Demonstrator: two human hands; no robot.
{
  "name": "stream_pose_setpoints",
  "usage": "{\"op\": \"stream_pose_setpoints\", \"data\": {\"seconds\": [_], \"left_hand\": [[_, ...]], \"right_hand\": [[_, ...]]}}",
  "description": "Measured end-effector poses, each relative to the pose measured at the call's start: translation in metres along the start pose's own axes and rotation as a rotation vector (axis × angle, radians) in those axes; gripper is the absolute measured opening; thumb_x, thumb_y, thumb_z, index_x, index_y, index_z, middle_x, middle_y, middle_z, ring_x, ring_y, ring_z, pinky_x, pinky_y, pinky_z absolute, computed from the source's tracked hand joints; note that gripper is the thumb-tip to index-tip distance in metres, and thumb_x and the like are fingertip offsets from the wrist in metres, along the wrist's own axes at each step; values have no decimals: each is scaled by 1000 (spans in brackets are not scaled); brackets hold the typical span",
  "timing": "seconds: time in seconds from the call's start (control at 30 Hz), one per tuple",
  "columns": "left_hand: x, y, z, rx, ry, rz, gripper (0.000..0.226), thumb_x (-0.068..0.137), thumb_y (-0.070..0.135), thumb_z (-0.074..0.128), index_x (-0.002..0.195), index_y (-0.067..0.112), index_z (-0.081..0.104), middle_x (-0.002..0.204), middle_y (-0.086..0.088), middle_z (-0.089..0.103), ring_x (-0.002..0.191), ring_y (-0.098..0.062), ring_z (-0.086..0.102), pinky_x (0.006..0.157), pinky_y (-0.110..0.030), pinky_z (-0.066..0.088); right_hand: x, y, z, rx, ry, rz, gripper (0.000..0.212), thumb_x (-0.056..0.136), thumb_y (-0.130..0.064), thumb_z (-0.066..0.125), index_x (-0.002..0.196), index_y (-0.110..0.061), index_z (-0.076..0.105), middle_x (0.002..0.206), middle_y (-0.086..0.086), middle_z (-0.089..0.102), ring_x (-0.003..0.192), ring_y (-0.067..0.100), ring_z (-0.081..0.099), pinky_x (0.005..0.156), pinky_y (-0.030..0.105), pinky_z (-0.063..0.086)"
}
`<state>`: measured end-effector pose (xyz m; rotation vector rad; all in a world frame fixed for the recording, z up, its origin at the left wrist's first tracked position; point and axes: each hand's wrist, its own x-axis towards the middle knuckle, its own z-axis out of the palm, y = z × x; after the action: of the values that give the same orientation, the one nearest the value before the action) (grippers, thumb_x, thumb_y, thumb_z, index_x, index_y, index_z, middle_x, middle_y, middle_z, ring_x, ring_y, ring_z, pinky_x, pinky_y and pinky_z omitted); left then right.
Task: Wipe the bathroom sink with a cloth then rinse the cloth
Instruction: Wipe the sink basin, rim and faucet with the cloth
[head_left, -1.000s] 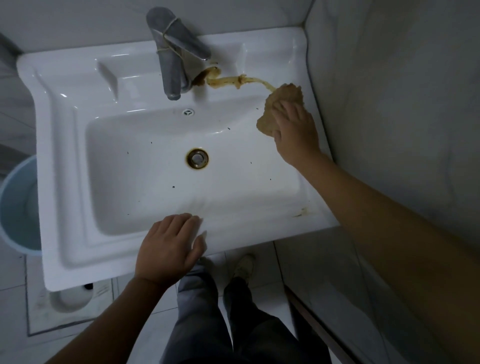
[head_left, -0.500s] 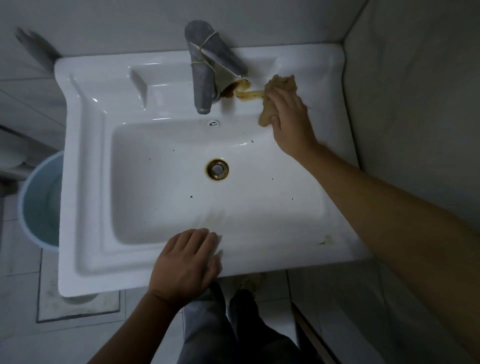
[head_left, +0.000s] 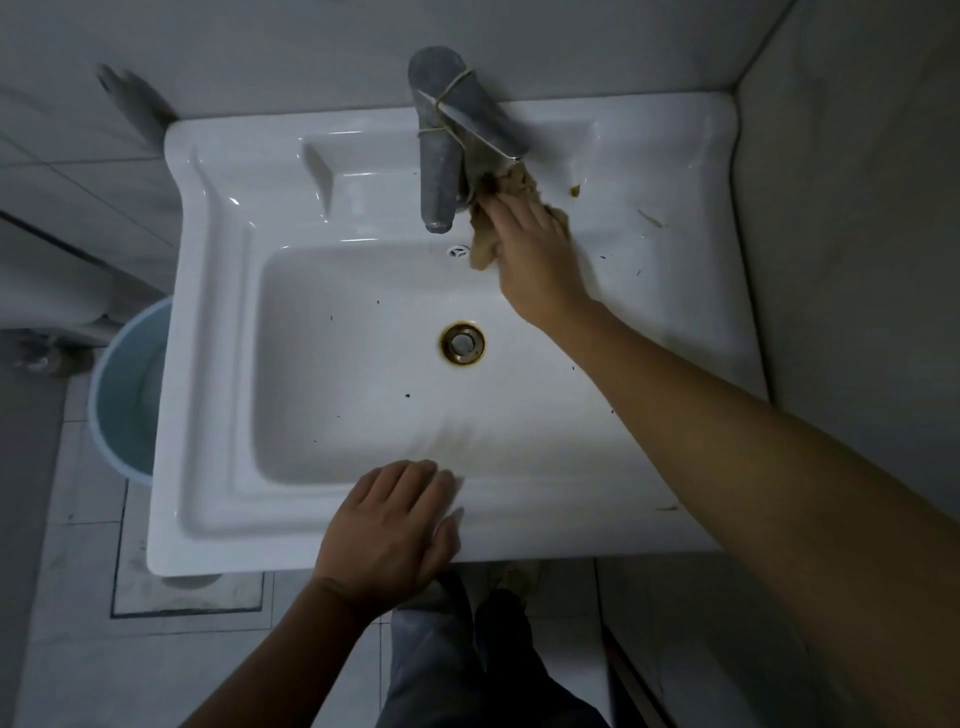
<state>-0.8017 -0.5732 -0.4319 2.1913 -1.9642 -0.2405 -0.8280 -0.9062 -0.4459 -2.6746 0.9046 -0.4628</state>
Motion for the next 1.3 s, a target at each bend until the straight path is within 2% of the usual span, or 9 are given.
{"op": "stream_pose_setpoints", "data": {"seconds": [0.17, 0.37, 0.53, 0.67, 0.8, 1.0, 1.07, 1.17, 1.3], "left_hand": [[0, 1, -2, -5, 9, -2, 40, 100, 42, 43, 119, 16, 67, 111, -5, 67, 99, -24, 63, 85, -37, 51], [0, 1, -3, -5, 34, -2, 39, 99, 41, 46, 117, 16, 70, 110, -4, 68, 97, -25, 63, 84, -36, 50], [1, 0, -1, -15, 30, 1, 39, 100, 42, 45, 117, 16, 69, 110, -4, 67, 98, -23, 62, 85, -36, 50], [0, 0, -1, -30, 21, -1, 42, 101, 44, 40, 118, 17, 66, 110, -3, 66, 98, -22, 61, 84, -35, 50], [-1, -1, 2, -47, 23, -4, 41, 100, 44, 40, 119, 17, 66, 111, -3, 65, 98, -23, 60, 84, -36, 50], [0, 0, 1, -51, 28, -7, 40, 99, 43, 44, 118, 17, 68, 110, -3, 65, 98, -23, 61, 85, -35, 48], [-1, -1, 2, -47, 27, -5, 40, 99, 44, 44, 118, 18, 67, 111, -3, 65, 98, -23, 60, 86, -35, 48], [-2, -2, 3, -47, 17, -6, 42, 100, 45, 40, 119, 18, 66, 111, -2, 65, 99, -22, 60, 87, -35, 48], [-1, -2, 2, -48, -5, -2, 44, 100, 46, 39, 119, 18, 67, 111, -3, 66, 99, -22, 62, 87, -35, 50]], "right_hand": [[-16, 42, -18, -82, 10, 112, 63, 88, -4, 58, 148, -16, 42, 149, 5, 48, 139, 27, 42, 113, 42, 35], [32, 12, -3, 86, 68, 242, 50, 91, -16, 66, 138, -16, 51, 138, 6, 58, 133, 27, 50, 111, 41, 36], [39, -18, 15, 147, 54, 170, 54, 90, -18, 66, 141, -16, 49, 144, 4, 55, 138, 25, 45, 114, 39, 30], [10, -4, 3, 82, 27, 70, 51, 89, -6, 58, 139, -16, 50, 143, 2, 54, 138, 23, 43, 114, 38, 30], [-9, 22, -9, 51, 19, -17, 48, 93, -3, 51, 139, -10, 51, 140, 8, 56, 133, 27, 49, 111, 37, 33], [24, -20, 11, 50, 148, 275, 50, 86, -3, 59, 135, -16, 55, 136, 3, 59, 132, 22, 49, 107, 31, 29], [22, -41, 22, 76, 170, 309, 50, 86, -7, 62, 135, -14, 55, 135, 5, 60, 132, 23, 49, 110, 28, 25], [15, -38, 23, 29, 118, 241, 52, 90, -14, 63, 141, -13, 51, 142, 5, 56, 138, 22, 44, 116, 32, 26], [10, 9, 0, -177, 14, 121, 56, 93, -22, 63, 145, -12, 46, 150, 7, 50, 142, 25, 41, 121, 40, 28]]}}
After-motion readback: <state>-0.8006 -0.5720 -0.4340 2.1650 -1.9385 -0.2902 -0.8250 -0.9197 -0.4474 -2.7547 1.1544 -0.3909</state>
